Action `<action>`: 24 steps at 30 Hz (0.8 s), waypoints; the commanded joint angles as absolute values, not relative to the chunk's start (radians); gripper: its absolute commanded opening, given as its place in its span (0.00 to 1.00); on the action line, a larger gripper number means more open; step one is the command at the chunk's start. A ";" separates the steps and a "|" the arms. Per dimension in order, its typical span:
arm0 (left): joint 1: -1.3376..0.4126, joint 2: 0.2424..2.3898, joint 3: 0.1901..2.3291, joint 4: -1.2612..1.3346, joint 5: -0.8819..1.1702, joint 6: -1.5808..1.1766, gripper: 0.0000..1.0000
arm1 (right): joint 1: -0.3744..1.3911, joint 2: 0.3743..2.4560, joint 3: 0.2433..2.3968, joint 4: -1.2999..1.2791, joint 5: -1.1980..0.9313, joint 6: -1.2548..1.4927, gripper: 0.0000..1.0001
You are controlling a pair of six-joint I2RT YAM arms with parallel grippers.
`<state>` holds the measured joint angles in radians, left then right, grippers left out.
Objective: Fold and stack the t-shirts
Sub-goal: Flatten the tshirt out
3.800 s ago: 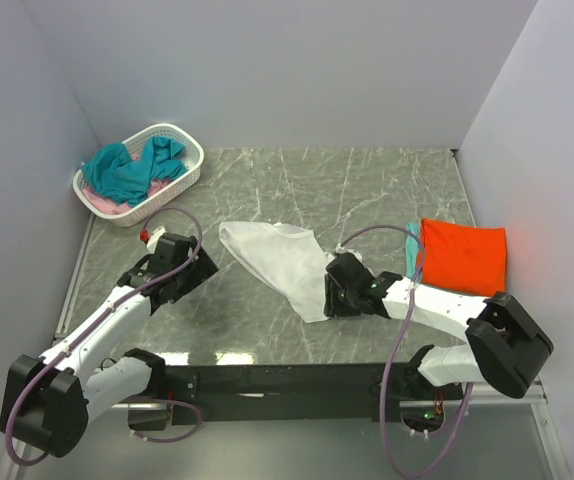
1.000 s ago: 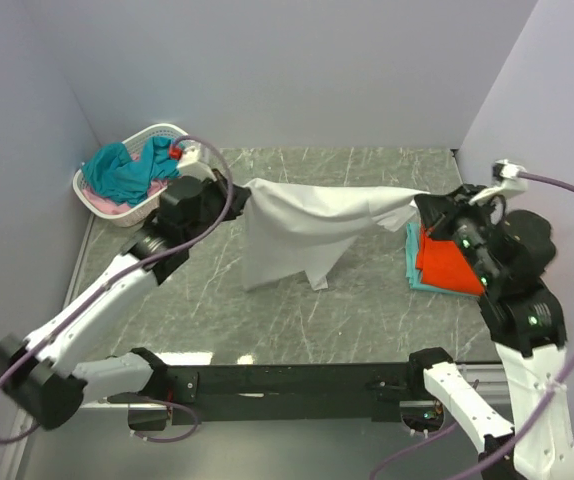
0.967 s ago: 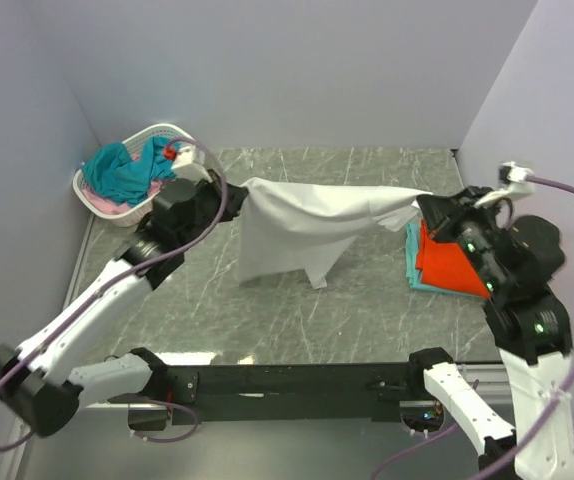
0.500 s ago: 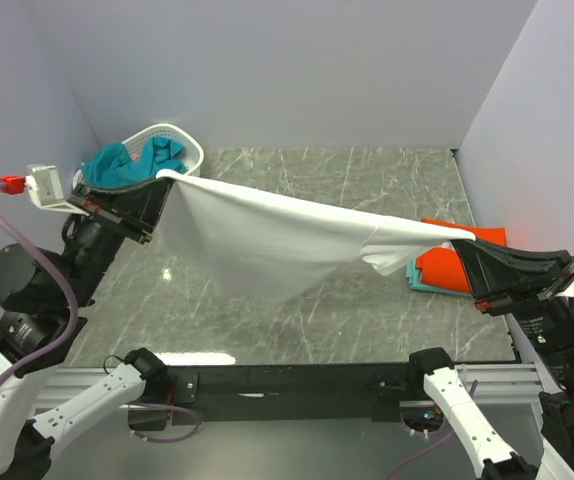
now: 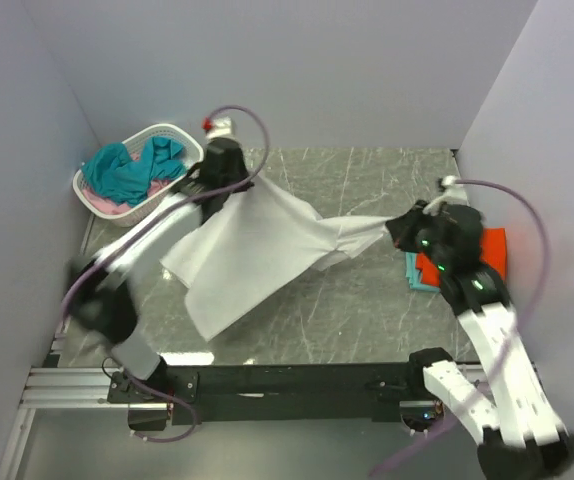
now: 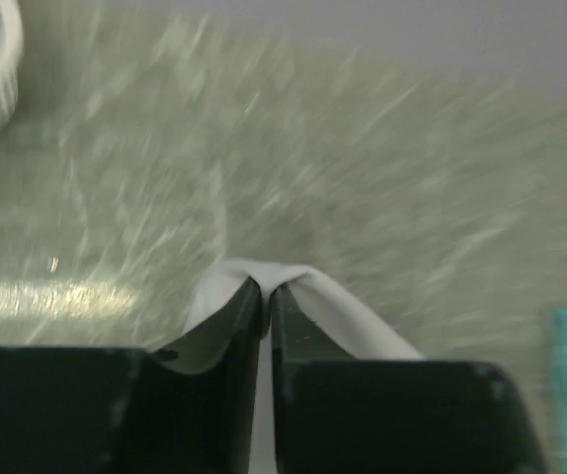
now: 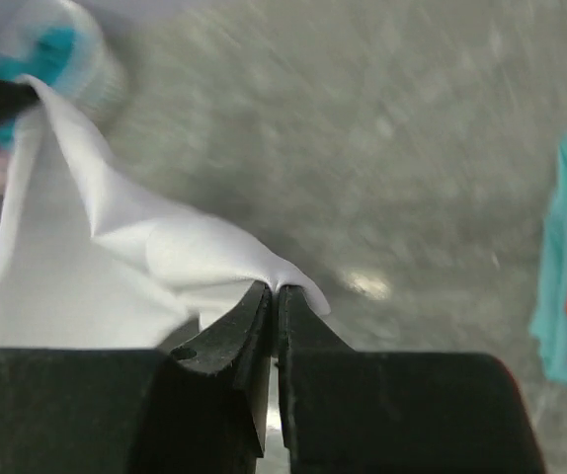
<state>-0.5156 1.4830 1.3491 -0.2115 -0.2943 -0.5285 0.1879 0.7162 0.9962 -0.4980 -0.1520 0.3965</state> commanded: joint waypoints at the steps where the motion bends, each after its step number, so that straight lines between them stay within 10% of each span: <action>1: -0.446 1.846 1.578 -0.421 -0.233 -0.590 0.17 | 0.146 0.921 0.846 -0.420 0.041 0.434 0.00; 4: -0.468 2.066 1.745 -0.494 -0.204 -0.617 0.45 | 0.092 1.088 0.818 -0.376 0.002 0.439 0.00; 5: -0.472 2.075 1.741 -0.453 -0.183 -0.621 0.90 | 0.081 1.118 0.815 -0.362 -0.006 0.439 0.00; 6: -0.479 2.059 1.724 -0.424 -0.167 -0.624 0.99 | 0.068 1.143 0.813 -0.345 -0.021 0.442 0.00; 24: -0.675 1.246 0.854 -0.501 -0.210 -1.006 0.99 | 0.063 1.117 0.738 -0.290 -0.081 0.474 0.00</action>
<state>-0.6254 1.3388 0.9680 -0.4225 -0.1989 -0.8394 0.0673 1.1519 0.7582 -0.3355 -0.0731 0.4633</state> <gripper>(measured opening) 0.994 0.076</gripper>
